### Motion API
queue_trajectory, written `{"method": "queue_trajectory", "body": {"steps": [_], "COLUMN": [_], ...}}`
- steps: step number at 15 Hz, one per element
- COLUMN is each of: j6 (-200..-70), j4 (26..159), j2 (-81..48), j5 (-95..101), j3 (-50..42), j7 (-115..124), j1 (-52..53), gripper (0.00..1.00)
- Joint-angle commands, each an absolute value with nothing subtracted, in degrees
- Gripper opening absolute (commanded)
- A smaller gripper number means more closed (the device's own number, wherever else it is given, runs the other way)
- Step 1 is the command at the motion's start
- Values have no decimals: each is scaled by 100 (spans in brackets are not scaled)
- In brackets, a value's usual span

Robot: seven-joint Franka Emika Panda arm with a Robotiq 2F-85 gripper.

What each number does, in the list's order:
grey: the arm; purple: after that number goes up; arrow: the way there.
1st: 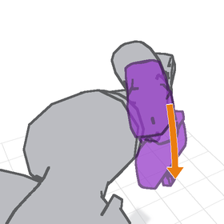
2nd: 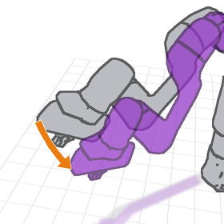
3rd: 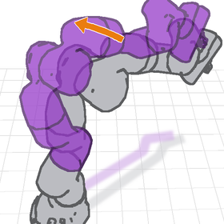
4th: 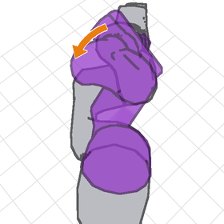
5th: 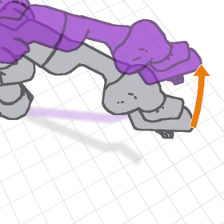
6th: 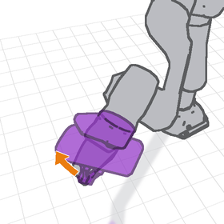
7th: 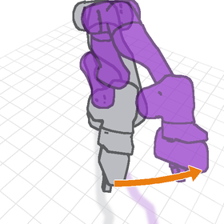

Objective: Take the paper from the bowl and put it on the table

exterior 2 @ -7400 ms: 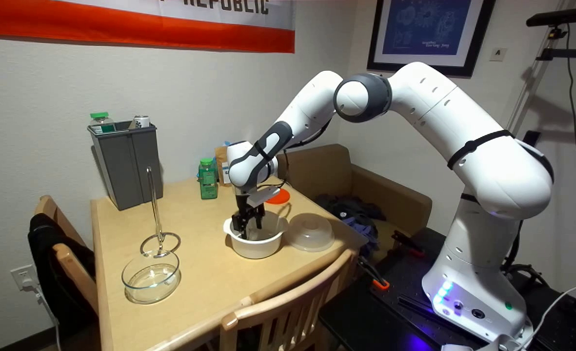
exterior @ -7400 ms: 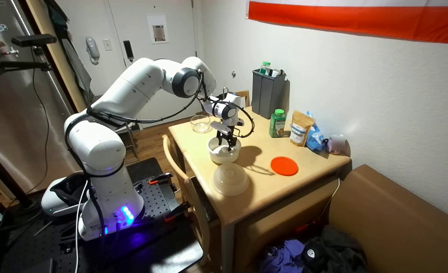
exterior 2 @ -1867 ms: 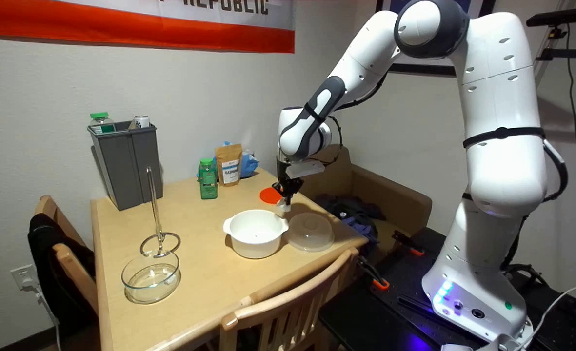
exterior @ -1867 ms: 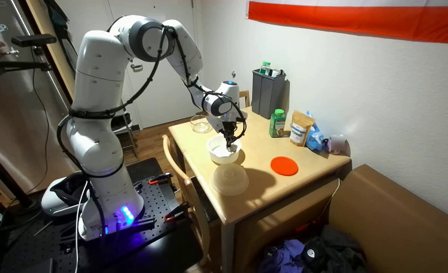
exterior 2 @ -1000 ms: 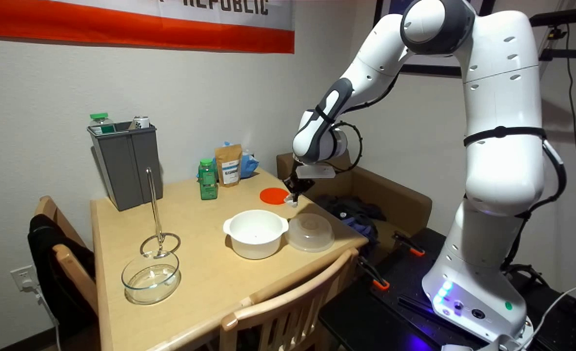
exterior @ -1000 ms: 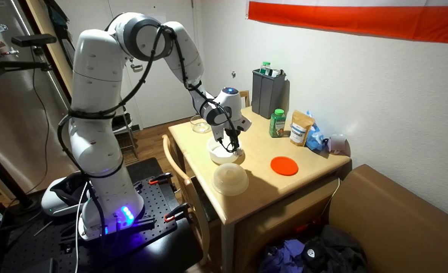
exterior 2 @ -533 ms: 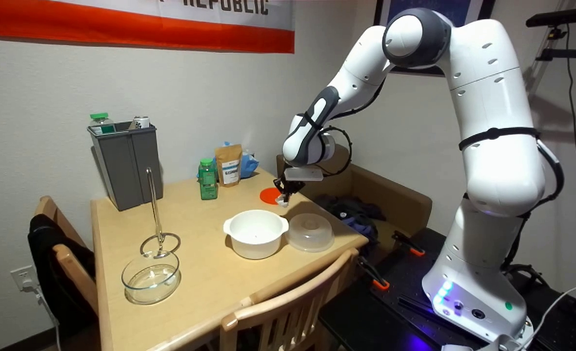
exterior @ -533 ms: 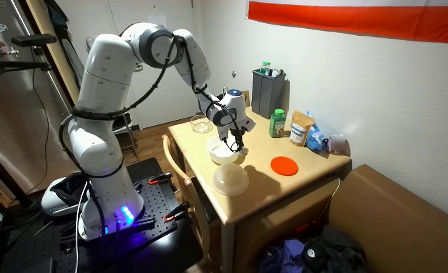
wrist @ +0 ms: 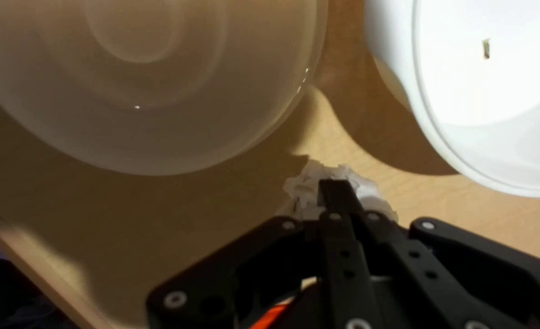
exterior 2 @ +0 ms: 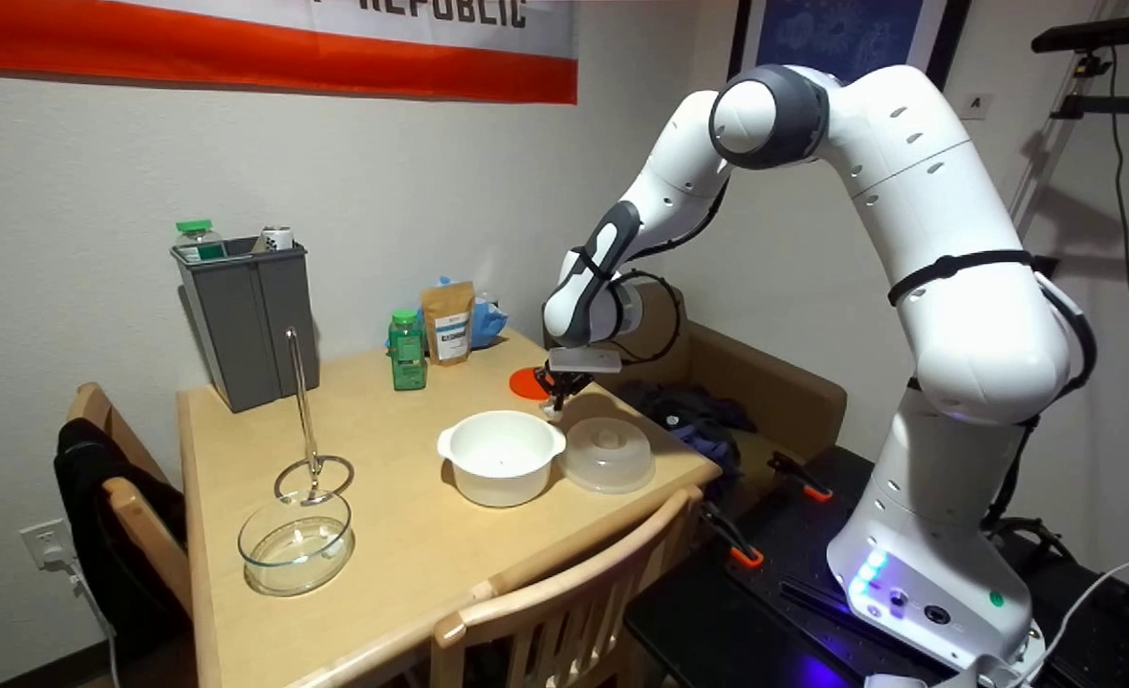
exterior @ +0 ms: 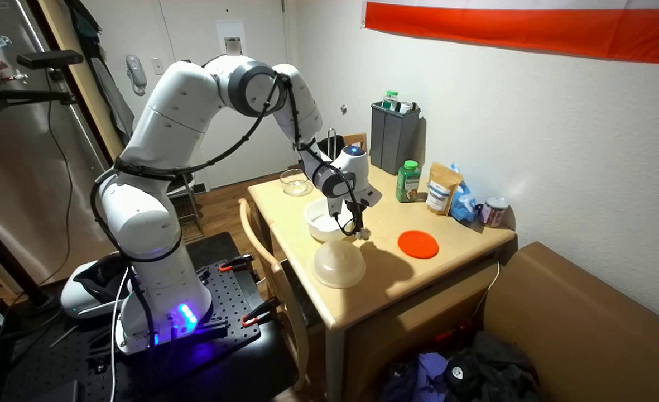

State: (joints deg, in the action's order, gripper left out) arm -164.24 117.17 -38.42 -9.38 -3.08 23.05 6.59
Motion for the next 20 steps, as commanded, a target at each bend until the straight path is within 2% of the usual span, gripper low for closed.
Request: {"method": "queue_trajectory", "body": {"steps": [1,5,6,7,9,13,18,20], "j6": [-16415,-16378,-16356,-16365,-16390,-16576,-17103,-17136], "j4": [11362,11042,10977,10926,10894,11154,12049,12457], "j2": [-4120,-4376,-4431,-4491,-4548,-4369,-3559,-3158], "j5": [-1160,-1280,-1312,-1350,-1413,-1487,-1420,-1313], "j3": [-313,-289,-275,-256,-248,-266,-435,-662], "j7": [2414,2419,2414,2409,2408,2430,2523,2676], "j1": [666,669,653,637,632,702,1135,1523], "gripper": [0,0,4,26,31,60,96,100]}}
